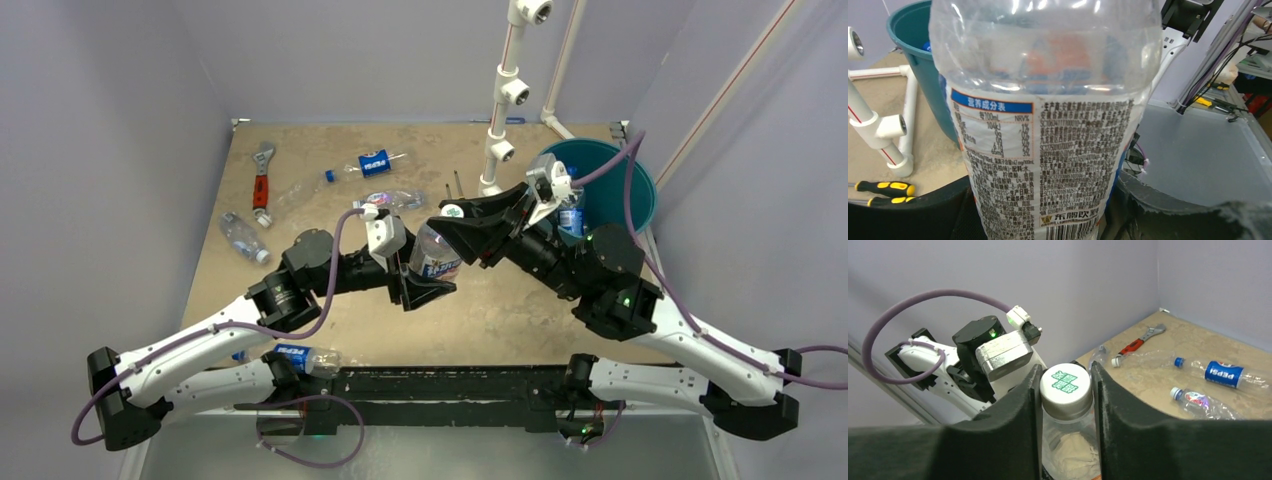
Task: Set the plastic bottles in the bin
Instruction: Place the plastic bottle in the trash bin.
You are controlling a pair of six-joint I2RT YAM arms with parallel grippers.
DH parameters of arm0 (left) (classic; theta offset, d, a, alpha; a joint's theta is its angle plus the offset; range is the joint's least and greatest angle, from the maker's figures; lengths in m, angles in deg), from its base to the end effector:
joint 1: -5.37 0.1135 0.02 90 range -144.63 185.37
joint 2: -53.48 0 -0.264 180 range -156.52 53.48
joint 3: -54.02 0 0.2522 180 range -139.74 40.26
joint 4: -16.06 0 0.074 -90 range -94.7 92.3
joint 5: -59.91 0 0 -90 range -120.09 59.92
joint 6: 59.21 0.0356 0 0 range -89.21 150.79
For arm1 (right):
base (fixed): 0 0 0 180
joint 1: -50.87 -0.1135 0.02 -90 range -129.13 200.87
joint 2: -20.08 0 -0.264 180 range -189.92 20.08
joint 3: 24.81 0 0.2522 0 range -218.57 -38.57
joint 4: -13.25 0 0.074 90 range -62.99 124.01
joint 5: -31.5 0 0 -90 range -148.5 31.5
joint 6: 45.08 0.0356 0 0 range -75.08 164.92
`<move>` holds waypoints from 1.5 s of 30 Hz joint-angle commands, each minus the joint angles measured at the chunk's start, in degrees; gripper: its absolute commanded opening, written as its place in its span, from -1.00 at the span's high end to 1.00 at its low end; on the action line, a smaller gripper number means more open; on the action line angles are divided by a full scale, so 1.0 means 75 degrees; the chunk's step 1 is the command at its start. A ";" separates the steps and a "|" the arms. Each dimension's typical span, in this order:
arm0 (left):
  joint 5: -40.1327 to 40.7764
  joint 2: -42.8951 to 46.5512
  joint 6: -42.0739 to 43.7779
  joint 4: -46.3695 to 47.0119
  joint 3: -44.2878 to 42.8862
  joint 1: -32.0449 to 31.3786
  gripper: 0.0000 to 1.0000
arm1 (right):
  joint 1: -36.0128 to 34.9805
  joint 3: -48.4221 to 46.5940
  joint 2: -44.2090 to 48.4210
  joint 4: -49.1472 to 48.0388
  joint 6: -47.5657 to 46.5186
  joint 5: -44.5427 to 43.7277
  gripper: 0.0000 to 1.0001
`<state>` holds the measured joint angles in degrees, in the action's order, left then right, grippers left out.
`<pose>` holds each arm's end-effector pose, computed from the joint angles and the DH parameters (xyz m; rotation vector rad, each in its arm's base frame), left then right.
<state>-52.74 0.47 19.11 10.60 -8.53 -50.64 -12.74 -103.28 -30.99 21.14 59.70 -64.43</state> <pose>0.1096 -0.1871 0.3738 0.9229 1.3528 -1.2239 0.0838 0.1606 0.4715 -0.4536 1.2314 1.1180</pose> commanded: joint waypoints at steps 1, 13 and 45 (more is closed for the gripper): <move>-0.0083 0.0259 -0.0056 0.0404 0.0101 -0.0050 0.75 | -0.0014 -0.0327 -0.0029 -0.0080 0.0059 0.0075 0.46; 0.2921 0.1652 0.0065 -0.0309 0.0194 -0.0044 -0.98 | -0.0014 -0.1993 0.0717 0.1872 -0.1663 -0.3016 1.00; 0.4344 0.2260 -0.0122 -0.0538 0.0677 -0.0044 -0.98 | 0.5940 -0.1774 -0.1403 0.0870 -0.2469 -0.5432 1.00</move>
<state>-19.63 17.21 19.33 5.48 -3.57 -50.70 26.88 -120.28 -40.52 26.98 32.54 -110.75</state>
